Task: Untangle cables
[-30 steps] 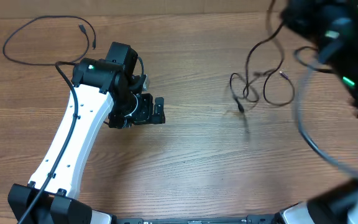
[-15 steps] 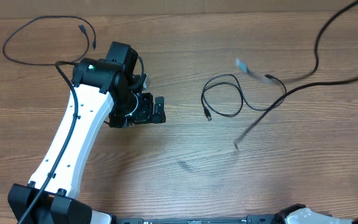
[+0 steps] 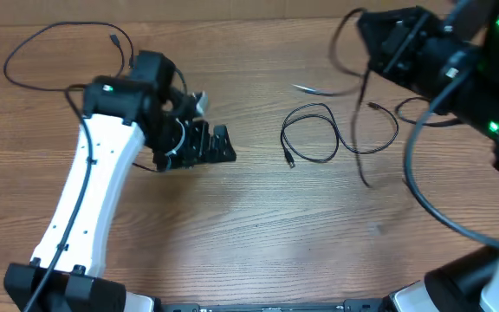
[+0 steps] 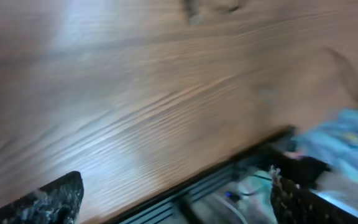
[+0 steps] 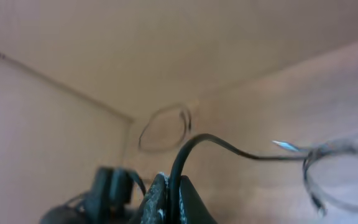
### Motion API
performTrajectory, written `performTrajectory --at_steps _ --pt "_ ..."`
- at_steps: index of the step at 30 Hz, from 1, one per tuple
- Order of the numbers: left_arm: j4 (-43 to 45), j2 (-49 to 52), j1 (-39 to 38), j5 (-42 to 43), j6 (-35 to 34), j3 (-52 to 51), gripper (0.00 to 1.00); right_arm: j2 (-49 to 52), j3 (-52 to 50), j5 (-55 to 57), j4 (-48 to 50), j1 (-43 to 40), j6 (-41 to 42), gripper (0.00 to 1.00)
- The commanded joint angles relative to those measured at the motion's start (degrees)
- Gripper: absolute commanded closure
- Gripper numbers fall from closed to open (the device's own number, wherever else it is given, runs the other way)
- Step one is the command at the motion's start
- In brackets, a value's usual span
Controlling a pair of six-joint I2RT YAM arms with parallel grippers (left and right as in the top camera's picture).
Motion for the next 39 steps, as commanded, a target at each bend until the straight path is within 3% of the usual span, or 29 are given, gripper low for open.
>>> performTrajectory --at_steps 1,6,14,19,25,32,36,39 --pt "-0.6 -1.2 1.9 15.3 10.2 5.1 0.05 3.1 0.3 -4.7 -1.2 0.0 3.6 0.96" --pt "-0.9 -2.2 2.3 21.1 13.6 9.5 0.05 7.3 0.3 -7.5 -2.4 0.0 3.9 0.96" --pt "-0.6 -2.7 2.1 24.9 14.8 10.4 0.07 10.6 0.2 -9.0 -1.2 0.0 17.5 0.96" --pt "0.9 -2.7 2.1 32.3 20.3 10.4 0.09 10.7 0.2 -10.4 -2.3 0.4 17.7 0.96" --pt "8.9 -2.8 2.0 41.7 20.3 10.4 0.11 10.7 -0.7 -10.1 -3.8 4.7 18.8 0.95" --pt "11.5 -2.9 0.0 42.2 20.3 10.4 0.13 10.7 -5.1 -10.2 -0.2 7.1 21.8 0.96" --pt "13.0 -3.4 -0.1 42.3 20.2 10.4 0.18 10.7 -6.8 -10.2 0.0 7.1 22.6 0.96" --pt "16.0 -4.0 -0.1 43.7 18.2 10.4 0.30 10.7 -6.9 -10.2 0.1 7.5 22.6 0.96"
